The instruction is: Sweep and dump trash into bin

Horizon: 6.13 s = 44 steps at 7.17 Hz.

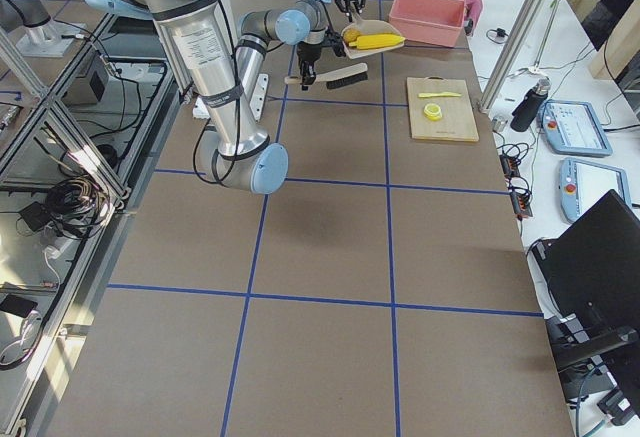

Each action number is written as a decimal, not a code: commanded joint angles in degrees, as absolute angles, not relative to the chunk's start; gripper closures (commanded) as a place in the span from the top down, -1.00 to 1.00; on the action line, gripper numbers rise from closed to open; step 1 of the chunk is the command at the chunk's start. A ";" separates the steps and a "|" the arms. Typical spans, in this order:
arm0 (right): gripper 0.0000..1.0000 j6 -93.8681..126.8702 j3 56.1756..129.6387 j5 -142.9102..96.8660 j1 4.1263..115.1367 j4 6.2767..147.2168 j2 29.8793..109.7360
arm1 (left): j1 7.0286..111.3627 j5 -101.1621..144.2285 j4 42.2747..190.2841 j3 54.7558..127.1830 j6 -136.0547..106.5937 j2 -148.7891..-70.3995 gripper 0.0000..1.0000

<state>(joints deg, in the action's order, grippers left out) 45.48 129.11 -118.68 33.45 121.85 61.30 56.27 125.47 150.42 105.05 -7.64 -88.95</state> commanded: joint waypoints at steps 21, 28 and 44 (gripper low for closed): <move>-1.00 18.01 99.23 -143.52 63.48 94.04 91.23 | 89.47 126.53 82.79 90.86 41.57 -112.77 -1.00; -1.00 26.72 100.72 -143.26 55.20 93.87 91.67 | 54.11 132.72 123.66 102.63 24.63 -106.08 -1.00; 1.00 8.28 90.64 -128.85 87.09 93.60 82.97 | 65.01 124.08 123.94 106.43 -6.10 -82.83 0.98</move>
